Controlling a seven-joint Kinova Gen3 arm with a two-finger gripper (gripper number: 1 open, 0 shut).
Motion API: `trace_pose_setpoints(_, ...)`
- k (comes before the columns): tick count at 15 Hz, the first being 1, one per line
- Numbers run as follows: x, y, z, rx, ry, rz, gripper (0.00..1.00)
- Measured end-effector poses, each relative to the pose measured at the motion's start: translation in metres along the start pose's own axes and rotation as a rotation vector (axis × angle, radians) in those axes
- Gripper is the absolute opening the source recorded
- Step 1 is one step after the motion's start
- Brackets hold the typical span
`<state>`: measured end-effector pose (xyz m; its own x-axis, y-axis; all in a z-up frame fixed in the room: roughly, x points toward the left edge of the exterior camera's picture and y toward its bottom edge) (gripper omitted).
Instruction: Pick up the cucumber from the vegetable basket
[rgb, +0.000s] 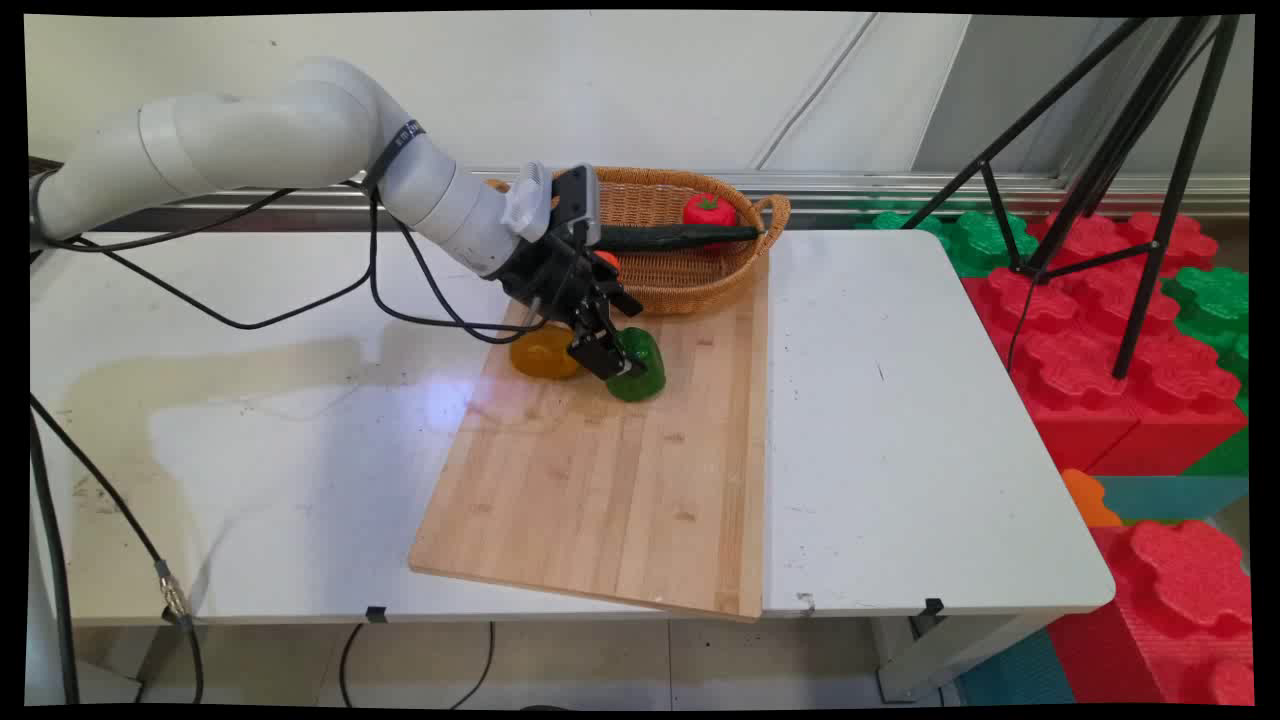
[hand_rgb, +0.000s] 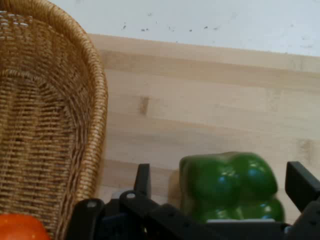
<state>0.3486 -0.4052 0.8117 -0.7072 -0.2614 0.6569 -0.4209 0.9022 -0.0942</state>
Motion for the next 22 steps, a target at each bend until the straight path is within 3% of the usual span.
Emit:
trace_pose_setpoints(9,0.005,-0.002,-0.022,0.025,0.014,0.036,1.00)
trace_pose_setpoints(15,0.014,0.001,-0.065,0.055,0.051,0.031,1.00)
trace_pose_setpoints(22,0.020,-0.011,-0.127,0.135,0.060,0.040,1.00)
